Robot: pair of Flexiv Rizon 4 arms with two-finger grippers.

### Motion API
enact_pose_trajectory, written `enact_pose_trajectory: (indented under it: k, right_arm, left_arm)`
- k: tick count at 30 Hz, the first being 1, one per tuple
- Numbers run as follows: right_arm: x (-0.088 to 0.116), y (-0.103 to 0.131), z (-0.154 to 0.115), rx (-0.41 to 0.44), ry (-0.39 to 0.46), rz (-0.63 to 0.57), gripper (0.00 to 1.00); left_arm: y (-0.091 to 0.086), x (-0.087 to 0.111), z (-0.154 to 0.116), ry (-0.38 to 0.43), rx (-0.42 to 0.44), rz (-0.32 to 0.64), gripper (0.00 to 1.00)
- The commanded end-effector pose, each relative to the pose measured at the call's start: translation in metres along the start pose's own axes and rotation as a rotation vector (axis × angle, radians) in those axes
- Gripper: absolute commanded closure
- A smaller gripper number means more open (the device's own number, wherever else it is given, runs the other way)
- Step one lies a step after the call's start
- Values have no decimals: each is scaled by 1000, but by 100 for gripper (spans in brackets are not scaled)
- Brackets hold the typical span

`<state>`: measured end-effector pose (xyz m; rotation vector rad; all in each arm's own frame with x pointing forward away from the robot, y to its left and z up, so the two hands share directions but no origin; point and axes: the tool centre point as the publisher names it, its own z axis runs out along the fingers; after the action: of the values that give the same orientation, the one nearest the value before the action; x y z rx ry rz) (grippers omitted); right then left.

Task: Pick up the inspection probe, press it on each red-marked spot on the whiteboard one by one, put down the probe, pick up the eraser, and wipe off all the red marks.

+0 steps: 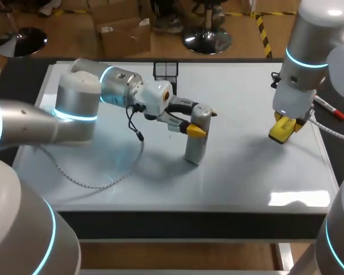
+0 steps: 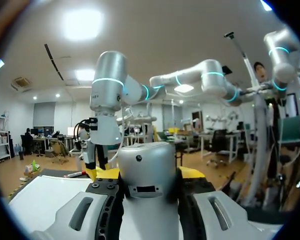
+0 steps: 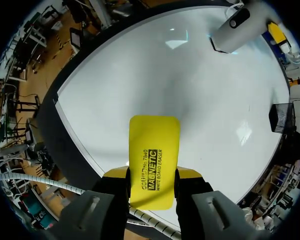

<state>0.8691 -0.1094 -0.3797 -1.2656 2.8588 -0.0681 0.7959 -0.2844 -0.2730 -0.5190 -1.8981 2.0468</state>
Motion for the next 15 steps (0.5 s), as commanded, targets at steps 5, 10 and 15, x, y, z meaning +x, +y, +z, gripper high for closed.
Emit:
enact_pose_trajectory:
  k: [5, 10, 15]
  right_arm:
    - [0, -1, 0, 2, 3, -2, 100]
    - [0, -1, 0, 2, 3, -2, 100]
    - [0, -1, 0, 2, 3, -2, 100]
  left_arm:
    - [0, 6, -3, 4, -63, 12, 100]
    - [2, 8, -4, 8, -74, 14, 100]
    - [3, 10, -4, 15, -88, 18, 100]
